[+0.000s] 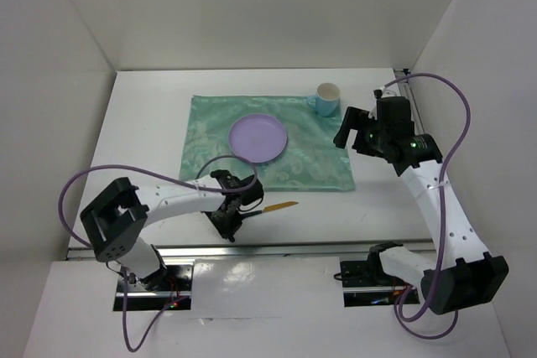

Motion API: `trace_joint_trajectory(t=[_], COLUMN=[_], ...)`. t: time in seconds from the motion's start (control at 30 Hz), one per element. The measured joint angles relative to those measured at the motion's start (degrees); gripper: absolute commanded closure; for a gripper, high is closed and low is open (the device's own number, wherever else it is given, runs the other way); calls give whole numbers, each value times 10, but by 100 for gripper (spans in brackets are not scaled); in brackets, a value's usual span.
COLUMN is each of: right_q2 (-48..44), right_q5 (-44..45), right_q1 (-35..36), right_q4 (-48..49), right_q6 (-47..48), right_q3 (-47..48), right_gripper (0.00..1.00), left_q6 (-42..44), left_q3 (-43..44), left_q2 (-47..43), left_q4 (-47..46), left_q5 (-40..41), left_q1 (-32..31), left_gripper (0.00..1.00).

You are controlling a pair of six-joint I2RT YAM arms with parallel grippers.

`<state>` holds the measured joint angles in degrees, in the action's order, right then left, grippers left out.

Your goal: Set the dinner table for one person

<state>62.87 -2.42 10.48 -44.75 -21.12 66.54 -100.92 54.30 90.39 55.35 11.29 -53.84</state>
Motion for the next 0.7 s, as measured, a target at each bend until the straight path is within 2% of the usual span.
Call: trace_joint_trajectory(t=[0.17, 0.23, 0.3, 0.43, 0.57, 0.7], right_q2=[4, 10, 15, 17, 18, 28], right_q5=[-1, -2, -4, -11, -9, -8], right_q1=[0, 0, 0, 0, 0, 0], right_q4=[2, 3, 6, 7, 7, 6], right_q6=[0, 0, -1, -3, -3, -3], right_q3=[-2, -2, -4, -6, -14, -22], right_gripper=[0, 0, 0, 0, 0, 0], left_q6=[5, 77, 178, 340, 483, 610], left_q3=[74, 116, 161, 280, 432, 494], left_q2=[-53, -65, -52, 49, 190, 272], left_q4=[122, 137, 130, 125, 133, 108], left_q5=[44, 61, 64, 106, 149, 147], left_q1=[-19, -7, 39, 133, 174, 213], left_gripper=[100, 100, 100, 100, 100, 100])
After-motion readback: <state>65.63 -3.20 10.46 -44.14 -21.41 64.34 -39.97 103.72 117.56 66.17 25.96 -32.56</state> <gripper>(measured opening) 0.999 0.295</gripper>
